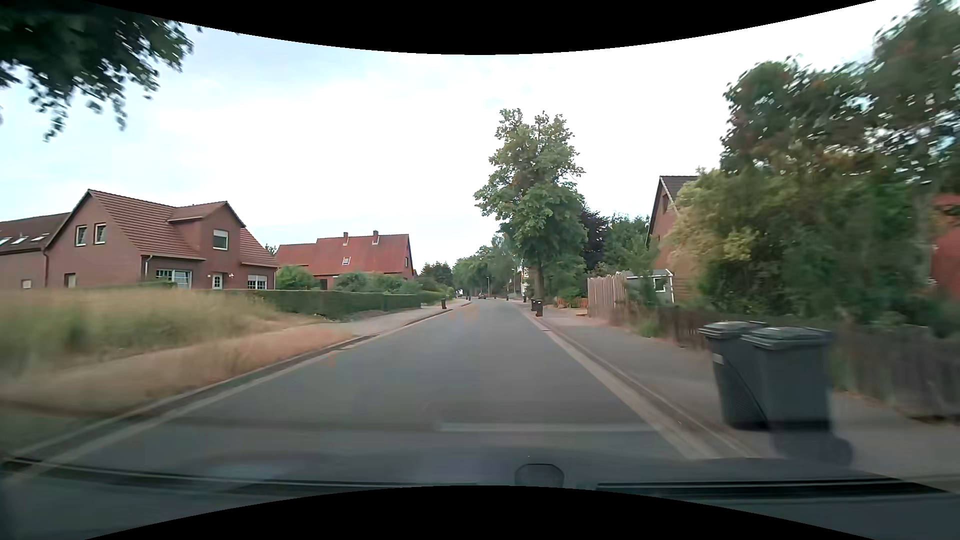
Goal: Follow the waypoints while adhering to traffic rules and regulations
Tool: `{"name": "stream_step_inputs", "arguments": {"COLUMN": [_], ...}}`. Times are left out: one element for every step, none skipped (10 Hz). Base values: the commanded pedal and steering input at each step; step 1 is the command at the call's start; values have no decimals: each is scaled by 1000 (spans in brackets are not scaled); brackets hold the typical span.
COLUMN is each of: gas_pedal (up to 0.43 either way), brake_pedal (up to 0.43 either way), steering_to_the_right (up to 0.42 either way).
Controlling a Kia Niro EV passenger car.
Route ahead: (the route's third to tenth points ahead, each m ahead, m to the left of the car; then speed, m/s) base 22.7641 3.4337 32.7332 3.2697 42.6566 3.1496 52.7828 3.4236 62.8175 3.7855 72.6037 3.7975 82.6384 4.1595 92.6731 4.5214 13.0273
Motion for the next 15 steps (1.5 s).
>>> {"name": "stream_step_inputs", "arguments": {"gas_pedal": [138,138,138,118,118,118,110,98,98,98,98,110,118,138,150], "brake_pedal": [0,0,0,0,0,0,0,0,0,0,0,0,0,0,0], "steering_to_the_right": [-5,-6,-6,-6,-6,-6,-6,-6,-6,-6,-6,-6,-6,-5,-4]}}
